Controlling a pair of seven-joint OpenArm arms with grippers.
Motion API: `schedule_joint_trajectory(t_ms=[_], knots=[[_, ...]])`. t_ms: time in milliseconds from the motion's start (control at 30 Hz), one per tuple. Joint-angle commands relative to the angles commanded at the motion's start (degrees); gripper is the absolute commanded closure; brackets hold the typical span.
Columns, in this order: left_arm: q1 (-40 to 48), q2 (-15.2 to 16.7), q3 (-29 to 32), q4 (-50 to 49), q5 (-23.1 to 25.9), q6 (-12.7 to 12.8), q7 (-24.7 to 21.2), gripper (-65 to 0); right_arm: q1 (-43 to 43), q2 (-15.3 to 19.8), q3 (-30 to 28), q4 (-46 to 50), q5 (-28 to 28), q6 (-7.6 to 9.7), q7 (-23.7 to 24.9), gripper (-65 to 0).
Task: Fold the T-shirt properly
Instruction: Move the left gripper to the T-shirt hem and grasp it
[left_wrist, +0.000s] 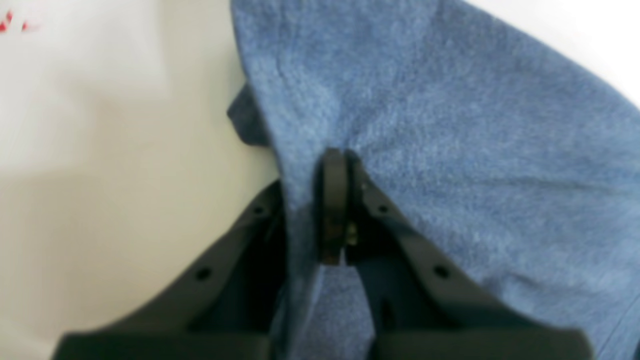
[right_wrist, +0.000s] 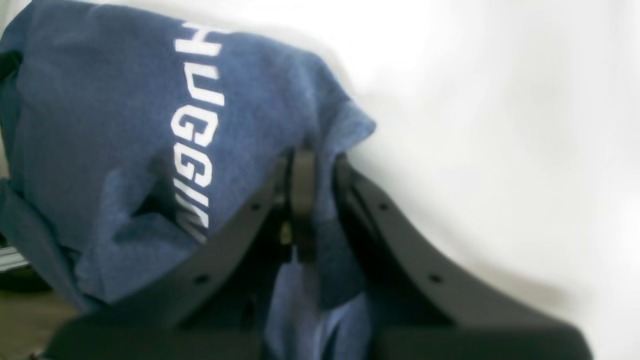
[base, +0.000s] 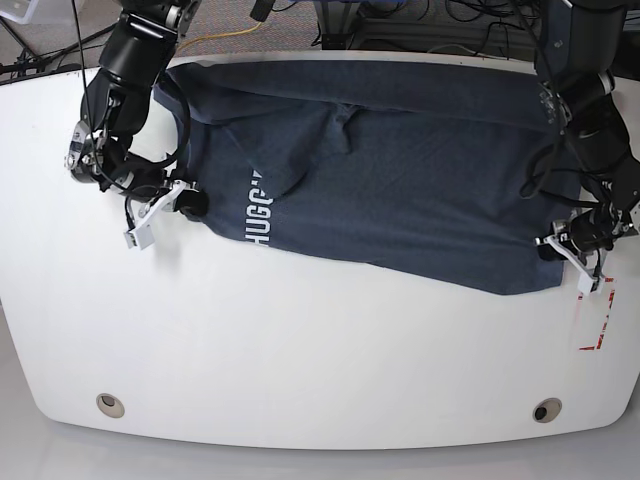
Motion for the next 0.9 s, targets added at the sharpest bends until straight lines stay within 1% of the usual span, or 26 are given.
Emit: schedule_joint_trajectory(t_ms=[100,200,233,300,367,400,500,600,700,767,900], knots=[[0.0,0.0,0.0,0.1,0.0,0.0,0.1,0.0,0.7,0.1,0.0,0.1,-0.2,0.0,1.1,0.0],[0.0,0.0,-0.3,0.9,-0.3,0.0,0.3,0.0,1.1,1.2,0.0,0.1,-0.1,0.0,1.4,0.0],[0.1,0.0,-0.4,2.2,-0.3,0.0,0.7,0.0,1.1,1.7,0.0,0.1,0.1,0.0,1.4,0.0],[1.6,0.1,-0.4,6.8,-0.4,0.0,3.1,0.0,1.6,1.9,0.0,0.1,0.2,0.0,1.5,0.0],[3.7,0.4,-0.4,12.8,-0.4,0.0,4.8,0.0,2.4,3.4,0.0,0.9,0.2,0.0,1.5,0.0],[4.9,1.0,-0.4,16.4,-0.4,0.0,5.6,0.0,2.5,3.8,0.0,1.9,0.1,0.0,1.5,0.0],[7.5,3.9,0.0,23.2,-0.4,0.0,6.3,0.0,2.8,4.0,-0.1,4.1,-0.2,0.0,1.5,0.0],[9.2,5.3,0.0,27.5,-0.1,0.0,7.9,0.0,2.9,4.2,-0.2,4.9,-0.2,0.0,1.5,0.0],[9.8,5.5,0.0,28.8,-0.3,0.0,9.1,0.0,3.5,4.2,-0.2,4.7,-0.3,0.0,1.4,0.0],[9.8,6.4,0.0,28.8,-0.1,0.0,9.1,0.0,3.7,4.2,-0.2,4.7,-0.3,0.0,1.4,0.0],[10.7,6.8,-0.2,29.3,-0.2,0.0,9.1,0.0,3.6,4.2,-0.2,4.7,-0.3,0.0,1.4,0.0]])
